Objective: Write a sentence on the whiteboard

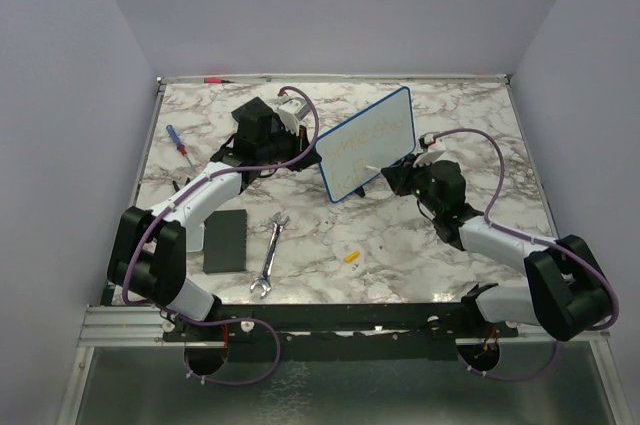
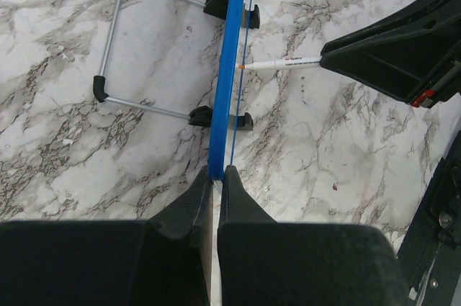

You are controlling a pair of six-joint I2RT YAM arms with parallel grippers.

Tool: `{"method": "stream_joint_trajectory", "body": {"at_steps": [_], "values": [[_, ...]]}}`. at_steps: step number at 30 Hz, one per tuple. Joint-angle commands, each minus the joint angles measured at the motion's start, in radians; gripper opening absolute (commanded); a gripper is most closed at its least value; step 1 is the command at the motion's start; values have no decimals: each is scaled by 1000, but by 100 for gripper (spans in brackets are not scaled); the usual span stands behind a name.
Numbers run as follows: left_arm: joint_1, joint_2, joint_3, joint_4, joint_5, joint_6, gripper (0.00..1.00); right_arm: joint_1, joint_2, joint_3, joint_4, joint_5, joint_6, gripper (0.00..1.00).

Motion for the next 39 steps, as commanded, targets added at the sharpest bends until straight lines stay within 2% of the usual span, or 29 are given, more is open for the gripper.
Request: {"method": "stream_joint_trajectory", "body": {"at_steps": [1,16,26,39], "values": [[-13,-3,4,-52,0,14,0,4,33,22,14,-21,-6,1],[-12,1,4,-51,-2,15,0,5,79,20,-18,57,0,1],[-13,2,4,-51,-4,17,0,5,49,31,-35,223,46,1],[-12,1,4,-51,-3,14,0,4,-77,18,-84,176,13,1]]}}
